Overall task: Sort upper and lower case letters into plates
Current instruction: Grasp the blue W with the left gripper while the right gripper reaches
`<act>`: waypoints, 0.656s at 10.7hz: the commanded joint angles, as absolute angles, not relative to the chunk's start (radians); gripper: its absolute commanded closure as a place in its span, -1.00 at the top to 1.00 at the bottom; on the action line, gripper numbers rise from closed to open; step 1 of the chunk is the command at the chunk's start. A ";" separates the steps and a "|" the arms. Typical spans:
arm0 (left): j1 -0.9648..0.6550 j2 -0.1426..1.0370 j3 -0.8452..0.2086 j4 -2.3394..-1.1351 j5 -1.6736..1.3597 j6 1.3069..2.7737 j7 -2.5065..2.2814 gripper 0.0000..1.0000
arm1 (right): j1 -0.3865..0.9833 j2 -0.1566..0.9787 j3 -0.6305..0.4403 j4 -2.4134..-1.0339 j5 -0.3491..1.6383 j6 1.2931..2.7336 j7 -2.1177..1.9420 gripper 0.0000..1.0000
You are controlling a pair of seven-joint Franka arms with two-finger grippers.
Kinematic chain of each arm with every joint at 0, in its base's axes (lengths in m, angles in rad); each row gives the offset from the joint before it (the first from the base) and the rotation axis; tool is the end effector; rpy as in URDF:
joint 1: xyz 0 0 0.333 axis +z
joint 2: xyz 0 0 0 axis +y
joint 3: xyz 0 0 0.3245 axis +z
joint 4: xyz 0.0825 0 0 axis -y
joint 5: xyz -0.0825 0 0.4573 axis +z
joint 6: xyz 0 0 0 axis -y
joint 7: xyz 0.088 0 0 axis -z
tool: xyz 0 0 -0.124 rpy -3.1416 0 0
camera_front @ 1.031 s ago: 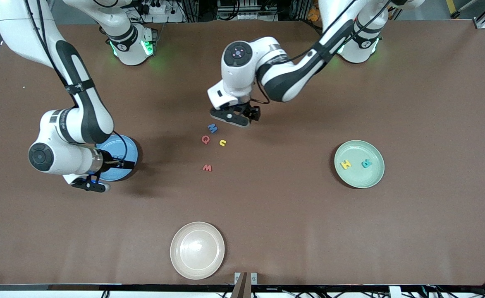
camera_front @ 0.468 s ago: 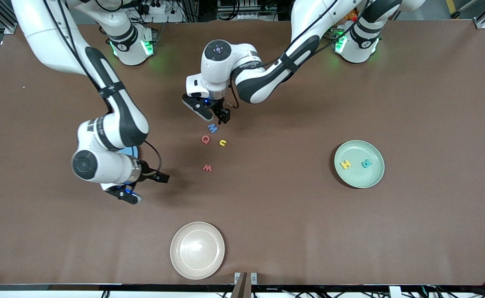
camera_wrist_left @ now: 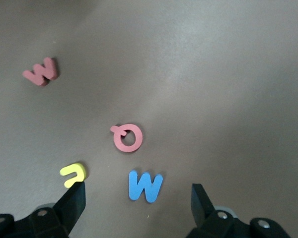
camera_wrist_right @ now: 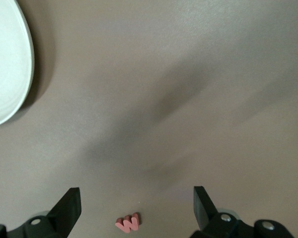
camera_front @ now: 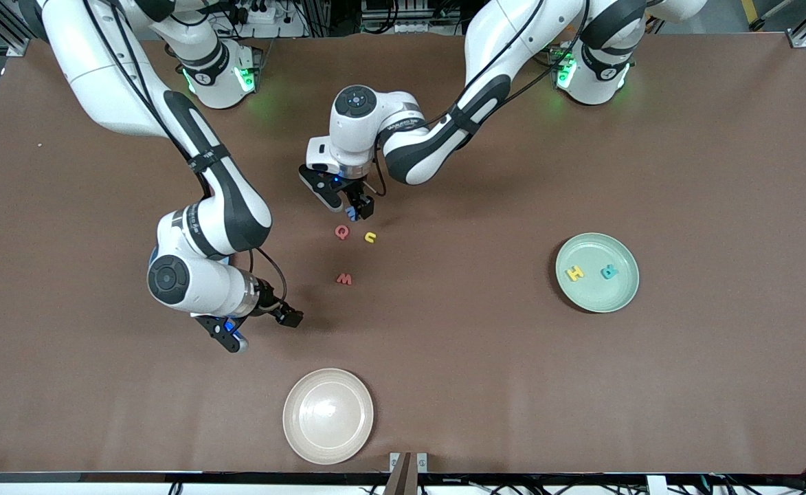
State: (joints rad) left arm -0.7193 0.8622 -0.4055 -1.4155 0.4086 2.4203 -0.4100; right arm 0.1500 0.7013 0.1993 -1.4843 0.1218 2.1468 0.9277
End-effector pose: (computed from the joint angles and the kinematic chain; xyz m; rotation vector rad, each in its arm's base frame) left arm 0.4104 -0.7048 0.1776 2.7311 -1.2066 0.2495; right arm 0.7360 0.2535 0.2138 -2.7893 1.0037 0.2374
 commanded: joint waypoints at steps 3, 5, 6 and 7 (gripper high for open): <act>-0.776 0.904 -0.349 -1.378 0.430 2.430 -0.371 0.57 | 0.117 0.704 0.207 -1.459 0.127 2.086 0.943 1.00; -0.807 0.905 -0.316 -1.384 0.433 2.430 -0.370 0.57 | 0.112 0.709 0.203 -1.465 0.123 2.088 0.948 1.00; -0.807 0.914 -0.316 -1.385 0.433 2.430 -0.362 0.54 | 0.109 0.709 0.202 -1.468 0.123 2.086 0.945 1.00; -0.818 0.920 -0.316 -1.385 0.433 2.430 -0.354 0.51 | 0.109 0.709 0.202 -1.468 0.123 2.088 0.948 1.00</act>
State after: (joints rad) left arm -0.8001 0.8987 -0.3276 -1.4092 0.4091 2.4261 -0.3767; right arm 0.1172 0.7040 0.1943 -1.4760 0.1215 2.0978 0.9333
